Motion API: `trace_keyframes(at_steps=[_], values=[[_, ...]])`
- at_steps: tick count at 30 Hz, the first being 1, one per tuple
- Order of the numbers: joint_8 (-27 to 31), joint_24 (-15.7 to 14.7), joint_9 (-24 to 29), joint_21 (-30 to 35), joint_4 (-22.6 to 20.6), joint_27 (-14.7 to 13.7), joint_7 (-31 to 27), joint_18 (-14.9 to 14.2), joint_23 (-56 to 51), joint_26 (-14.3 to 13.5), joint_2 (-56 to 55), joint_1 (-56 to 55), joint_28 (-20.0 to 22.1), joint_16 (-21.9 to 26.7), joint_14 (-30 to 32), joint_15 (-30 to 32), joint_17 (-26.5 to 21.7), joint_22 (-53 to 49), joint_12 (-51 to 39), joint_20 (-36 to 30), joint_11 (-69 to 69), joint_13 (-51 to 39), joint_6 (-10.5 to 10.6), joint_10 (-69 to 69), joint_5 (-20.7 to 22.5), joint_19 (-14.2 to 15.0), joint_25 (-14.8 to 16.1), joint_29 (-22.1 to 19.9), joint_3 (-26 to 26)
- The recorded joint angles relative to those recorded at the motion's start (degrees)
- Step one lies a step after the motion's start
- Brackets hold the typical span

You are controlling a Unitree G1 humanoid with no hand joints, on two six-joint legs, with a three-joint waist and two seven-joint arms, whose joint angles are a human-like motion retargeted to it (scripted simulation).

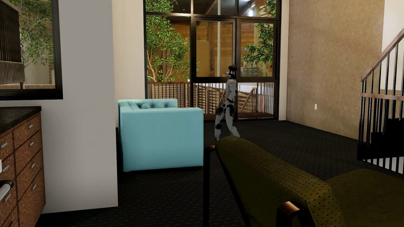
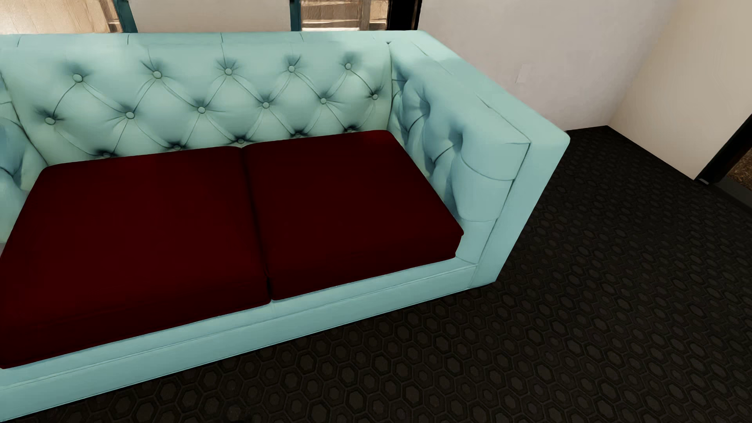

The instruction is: Move towards the light cyan sofa

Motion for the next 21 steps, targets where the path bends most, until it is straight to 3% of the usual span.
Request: trace_keyframes(at_steps=[2, 5, 8, 10, 13, 17, 21], values=[[0.0, 0.0, -1.1, -0.8, 2.6, 0.0, 0.0, 0.0, -0.1, 0.0, -0.2, 1.0, 0.0, -1.6, 2.0, 2.6, -0.4, 10.5, 1.4, -5.0, 2.8, -2.7, 1.6, 0.9, 1.4, 0.0, 0.0, 0.0, 1.2], [0.0, 0.0, -0.8, -2.2, 6.6, 0.0, 0.0, 0.0, -1.7, 0.0, 3.8, -0.4, 0.0, -4.5, 9.3, -2.4, -1.7, 26.8, 3.3, -17.2, 5.5, -8.7, 4.6, 7.8, 4.0, 0.0, 0.0, 0.0, 3.0], [0.0, 0.0, 1.1, -9.2, 9.7, 0.0, 0.0, 0.0, -8.4, 0.0, 9.4, -11.9, 0.0, -3.9, 17.1, -7.9, -3.4, 21.8, 7.0, -26.6, 5.3, -12.7, 7.1, 27.2, 5.3, 0.0, 0.0, 0.0, 4.0], [0.0, 0.0, 2.4, -13.4, 9.4, 0.0, 0.0, 0.0, -11.1, 0.0, 12.0, -21.0, 0.0, -4.5, 21.6, -10.9, -4.6, 18.4, 7.7, -22.7, 4.6, -14.9, 8.3, 41.1, 6.6, 0.0, 0.0, 0.0, 7.7], [0.0, 0.0, 4.4, -16.4, 6.8, 0.0, 0.0, 0.0, -9.6, 0.0, 15.9, -29.4, 0.0, -6.6, 16.3, -12.6, -5.4, 14.3, 6.6, -12.9, 3.2, -19.5, 8.5, 47.7, 6.7, 0.0, 0.0, 0.0, 14.5], [0.0, 0.0, 6.9, -9.1, 5.2, 0.0, 0.0, 0.0, -12.1, 0.0, 15.4, -29.9, 0.0, -5.4, 14.7, -15.7, -5.7, 8.5, 2.3, -14.8, 5.7, -24.4, 7.2, 27.0, 5.7, 0.0, 0.0, 0.0, 20.0], [0.0, 0.0, 7.9, -4.1, 4.1, 0.0, 0.0, 0.0, -18.2, 0.0, 15.7, -25.4, 0.0, -3.9, 15.1, -17.9, -2.9, 13.3, -1.1, -15.2, 6.9, -24.4, 5.4, 12.7, 4.8, 0.0, 0.0, 0.0, 18.9]])
